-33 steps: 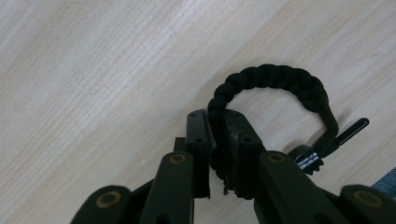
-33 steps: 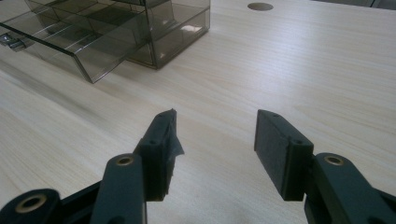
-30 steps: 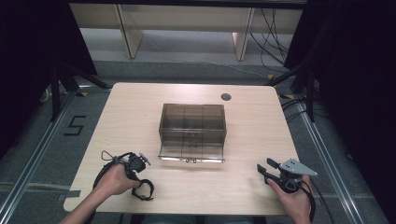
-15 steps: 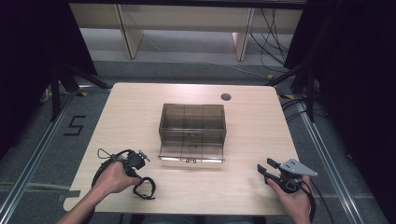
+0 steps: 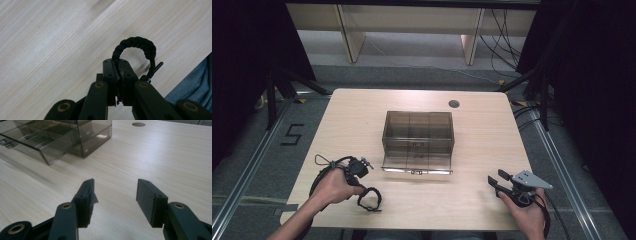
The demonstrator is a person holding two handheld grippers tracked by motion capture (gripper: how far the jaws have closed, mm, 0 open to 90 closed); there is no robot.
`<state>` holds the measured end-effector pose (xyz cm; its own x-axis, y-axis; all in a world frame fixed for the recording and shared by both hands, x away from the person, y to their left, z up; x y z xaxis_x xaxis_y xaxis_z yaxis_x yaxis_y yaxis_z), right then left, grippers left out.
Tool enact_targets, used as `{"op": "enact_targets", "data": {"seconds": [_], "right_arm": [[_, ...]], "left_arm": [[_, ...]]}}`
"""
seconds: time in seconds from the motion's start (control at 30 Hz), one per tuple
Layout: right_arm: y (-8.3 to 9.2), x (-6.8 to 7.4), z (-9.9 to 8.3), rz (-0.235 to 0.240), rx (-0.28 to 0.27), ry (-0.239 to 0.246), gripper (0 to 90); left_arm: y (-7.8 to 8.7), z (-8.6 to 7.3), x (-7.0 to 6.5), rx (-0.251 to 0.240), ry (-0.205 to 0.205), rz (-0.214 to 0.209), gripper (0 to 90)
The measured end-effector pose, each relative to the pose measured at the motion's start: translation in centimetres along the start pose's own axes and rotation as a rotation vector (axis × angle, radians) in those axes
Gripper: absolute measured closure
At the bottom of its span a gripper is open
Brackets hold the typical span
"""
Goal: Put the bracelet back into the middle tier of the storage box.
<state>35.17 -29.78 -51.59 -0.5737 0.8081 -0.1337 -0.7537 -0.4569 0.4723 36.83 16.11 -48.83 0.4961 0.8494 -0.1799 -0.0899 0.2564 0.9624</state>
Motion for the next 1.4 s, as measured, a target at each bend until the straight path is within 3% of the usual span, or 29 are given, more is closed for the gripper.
{"op": "enact_targets", "data": {"seconds": [0.07, 0.13, 0.27, 0.43, 0.63, 0.73, 0.77, 0.8, 1.0, 1.03, 1.07, 1.4], "right_arm": [[0.0, 0.0, 0.0, -0.001, 0.000, 0.000, 49.7], [-0.1, -0.3, 0.0, -0.009, -0.009, 0.043, 49.6], [0.0, 0.0, -0.1, -0.002, 0.005, 0.009, 49.7], [0.0, -0.1, -0.1, 0.001, 0.007, 0.013, 49.6], [0.0, 0.0, -0.1, 0.000, 0.001, 0.007, 49.6], [0.0, -0.1, -0.1, -0.007, -0.003, 0.007, 49.5], [0.0, -0.1, -0.1, -0.006, -0.002, 0.008, 49.6], [-0.1, -0.3, -0.1, -0.004, -0.014, 0.032, 49.6], [-0.1, -0.2, -0.2, -0.005, -0.007, 0.018, 49.5], [-0.2, -0.3, -0.2, -0.002, -0.012, 0.035, 49.5], [0.0, 0.1, -0.2, -0.004, 0.003, -0.003, 49.5], [-0.1, 0.0, -0.2, -0.003, -0.003, 0.013, 49.3]], "left_arm": [[0.1, 0.1, 0.0, -0.004, -0.008, -0.003, 85.0], [0.3, 0.3, -0.1, -0.001, -0.009, -0.007, 85.0], [0.5, 0.5, -0.2, -0.015, -0.010, -0.009, 85.0], [0.7, 0.7, -0.1, -0.003, -0.025, -0.009, 85.0], [0.9, 1.0, -0.2, -0.011, -0.009, -0.016, 85.0], [1.1, 1.2, -0.1, -0.005, -0.025, -0.012, 85.0], [1.1, 1.2, -0.2, -0.013, -0.012, -0.015, 85.0], [1.1, 1.3, -0.2, -0.014, -0.011, -0.016, 85.0], [1.6, 1.5, -0.2, -0.014, -0.017, -0.012, 85.0], [1.6, 1.6, -0.2, -0.010, -0.020, -0.010, 85.0], [1.7, 1.6, -0.2, -0.013, -0.016, -0.010, 85.0], [2.2, 2.0, -0.2, -0.012, -0.022, -0.009, 85.0]]}}
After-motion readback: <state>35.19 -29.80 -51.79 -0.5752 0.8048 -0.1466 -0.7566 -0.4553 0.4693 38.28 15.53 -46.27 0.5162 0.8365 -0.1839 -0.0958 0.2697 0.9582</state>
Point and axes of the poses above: each handheld gripper's, and its own axes: y roughly backward along the jaws, z roughly out of its top, x roughly to its left, the point moved 4 cm from there along -y, roughly forward along the jaws, and after that the axes turned 14 degrees about y, right-handed, at the moved point
